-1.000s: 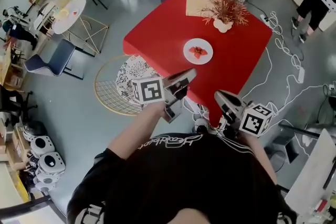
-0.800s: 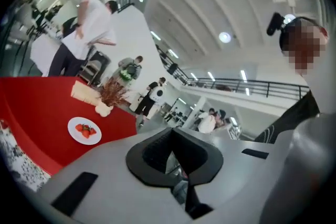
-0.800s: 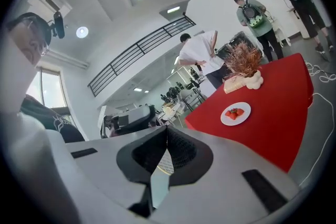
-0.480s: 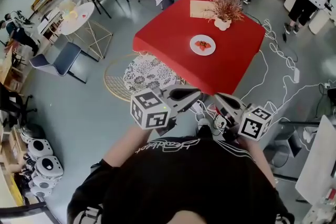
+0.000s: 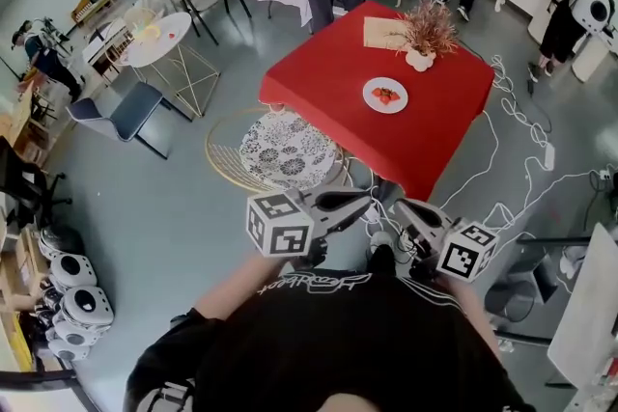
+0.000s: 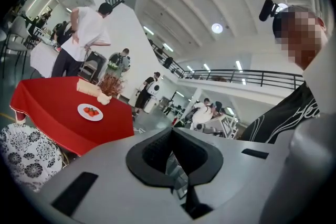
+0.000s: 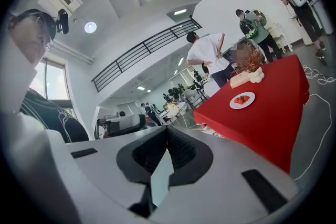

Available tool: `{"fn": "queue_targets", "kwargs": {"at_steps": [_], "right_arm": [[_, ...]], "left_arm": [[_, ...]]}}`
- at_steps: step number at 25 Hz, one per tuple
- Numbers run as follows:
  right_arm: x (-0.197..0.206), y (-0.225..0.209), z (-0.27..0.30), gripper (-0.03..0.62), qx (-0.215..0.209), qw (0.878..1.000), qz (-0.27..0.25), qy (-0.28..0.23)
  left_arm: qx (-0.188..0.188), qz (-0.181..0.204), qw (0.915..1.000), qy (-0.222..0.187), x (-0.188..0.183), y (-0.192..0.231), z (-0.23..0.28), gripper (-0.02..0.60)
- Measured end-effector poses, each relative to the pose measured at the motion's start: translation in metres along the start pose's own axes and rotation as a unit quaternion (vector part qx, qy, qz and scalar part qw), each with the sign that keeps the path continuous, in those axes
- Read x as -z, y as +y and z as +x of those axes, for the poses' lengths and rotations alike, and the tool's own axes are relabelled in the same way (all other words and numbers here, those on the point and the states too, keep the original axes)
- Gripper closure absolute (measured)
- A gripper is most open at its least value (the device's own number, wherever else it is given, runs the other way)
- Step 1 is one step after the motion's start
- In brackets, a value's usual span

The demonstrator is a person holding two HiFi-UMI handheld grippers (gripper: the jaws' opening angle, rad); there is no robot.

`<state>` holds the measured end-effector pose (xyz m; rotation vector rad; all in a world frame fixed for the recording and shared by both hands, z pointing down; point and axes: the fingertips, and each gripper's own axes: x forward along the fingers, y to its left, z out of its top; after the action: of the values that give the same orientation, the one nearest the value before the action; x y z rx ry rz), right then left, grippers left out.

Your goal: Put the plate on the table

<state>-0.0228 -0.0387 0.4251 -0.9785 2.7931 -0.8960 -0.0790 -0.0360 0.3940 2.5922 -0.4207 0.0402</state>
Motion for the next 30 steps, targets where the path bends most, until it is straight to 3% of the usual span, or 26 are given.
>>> {"fn": "queue_targets", "kwargs": {"at_steps": [30], "right_arm": [[0.019,-0.014,-0.002,0.586,0.024,0.999,0.027,0.01]], "left_arm": [[0.005,-0.043,0.9991,-0.002,0.01,0.01,0.005,0.574]]}}
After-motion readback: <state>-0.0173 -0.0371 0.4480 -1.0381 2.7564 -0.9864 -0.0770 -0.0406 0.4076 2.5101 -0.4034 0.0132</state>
